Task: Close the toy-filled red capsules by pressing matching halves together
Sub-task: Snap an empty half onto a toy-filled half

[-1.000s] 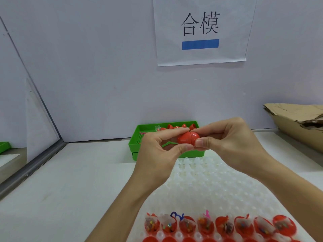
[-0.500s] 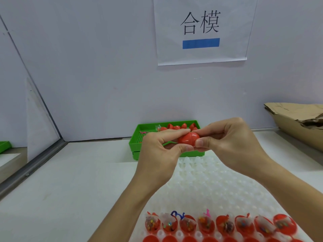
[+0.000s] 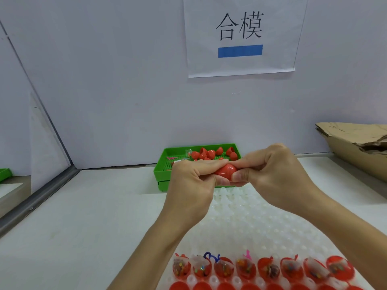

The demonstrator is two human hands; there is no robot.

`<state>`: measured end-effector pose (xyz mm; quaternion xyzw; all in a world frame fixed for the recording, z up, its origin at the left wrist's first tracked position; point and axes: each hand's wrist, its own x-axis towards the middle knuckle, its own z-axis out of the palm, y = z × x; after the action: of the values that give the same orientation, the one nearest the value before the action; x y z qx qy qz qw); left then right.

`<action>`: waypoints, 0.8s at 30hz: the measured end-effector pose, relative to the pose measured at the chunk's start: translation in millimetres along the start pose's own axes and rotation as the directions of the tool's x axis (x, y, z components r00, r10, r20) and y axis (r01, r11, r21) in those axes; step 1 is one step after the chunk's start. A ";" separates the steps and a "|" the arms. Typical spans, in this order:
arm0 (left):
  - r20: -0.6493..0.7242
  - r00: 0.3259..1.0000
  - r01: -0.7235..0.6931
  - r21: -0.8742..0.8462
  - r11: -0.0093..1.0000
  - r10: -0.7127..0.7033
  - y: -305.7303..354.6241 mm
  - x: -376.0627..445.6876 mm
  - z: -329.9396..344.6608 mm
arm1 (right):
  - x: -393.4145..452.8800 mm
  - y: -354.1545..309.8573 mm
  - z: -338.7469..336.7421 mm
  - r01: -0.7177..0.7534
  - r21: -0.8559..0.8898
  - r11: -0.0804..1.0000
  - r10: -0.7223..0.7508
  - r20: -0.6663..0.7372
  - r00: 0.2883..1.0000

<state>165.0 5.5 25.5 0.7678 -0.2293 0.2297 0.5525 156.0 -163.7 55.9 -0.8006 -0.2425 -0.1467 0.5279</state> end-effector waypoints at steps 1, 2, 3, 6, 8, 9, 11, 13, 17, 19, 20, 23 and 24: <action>-0.001 1.000 -0.002 -0.005 1.000 0.002 1.5 -0.1 0.4 | 0.3 0.5 -0.8 0.005 -0.003 1.000 -0.005 -0.007 1.000; -0.003 1.000 -0.003 -0.012 1.000 0.003 3.3 0.0 0.4 | 0.3 0.7 -1.1 0.010 0.007 1.000 -0.010 -0.018 1.000; -0.005 1.000 -0.005 -0.018 1.000 0.005 5.1 0.1 0.1 | 0.1 0.9 -0.8 0.017 0.024 1.000 -0.016 -0.030 0.999; 0.000 1.000 -0.011 -0.016 1.000 0.011 6.5 1.4 -2.1 | -1.2 0.0 1.5 0.046 0.054 0.997 -0.043 -0.047 0.998; -0.002 1.000 -0.005 -0.002 1.000 0.005 7.1 1.3 -3.0 | -1.2 -1.0 1.4 0.062 0.050 0.997 -0.059 -0.048 0.997; -0.010 1.000 -0.007 0.011 1.000 0.008 7.4 0.9 -2.4 | -1.0 -1.4 1.0 0.070 0.044 0.997 -0.068 -0.049 0.997; -0.035 0.999 -0.027 0.042 0.999 0.029 7.8 -0.6 0.1 | -0.9 -0.4 1.3 0.089 0.024 0.996 -0.087 -0.058 0.995; -0.060 0.996 -0.064 0.077 0.995 0.069 6.9 -1.9 2.0 | -1.4 2.4 5.2 0.106 -0.029 0.994 -0.109 -0.093 0.990; -0.091 0.983 -0.142 0.152 0.978 0.157 6.8 -2.5 3.2 | -3.4 8.7 12.2 0.103 -0.061 0.993 -0.111 -0.151 0.982; -0.072 0.988 -0.125 0.153 0.980 0.138 8.7 -1.7 1.6 | -2.5 9.0 11.5 0.082 -0.075 0.994 -0.092 -0.144 0.985; -0.054 0.992 -0.102 0.145 0.984 0.111 8.4 -1.2 0.4 | -1.7 8.3 10.1 0.060 -0.074 0.995 -0.069 -0.121 0.990; -0.007 1.000 0.022 0.037 0.999 -0.022 6.2 0.3 -4.5 | 0.9 5.9 4.2 -0.033 0.043 0.999 0.033 -0.004 0.999; 0.007 0.998 0.060 -0.011 0.998 -0.060 5.4 1.0 -6.0 | 1.6 5.8 2.3 -0.062 0.094 0.994 0.060 0.025 0.998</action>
<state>161.9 9.6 31.8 0.7721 -0.2093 0.2092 0.5624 160.5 -163.1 51.3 -0.7834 -0.2303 -0.1099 0.5668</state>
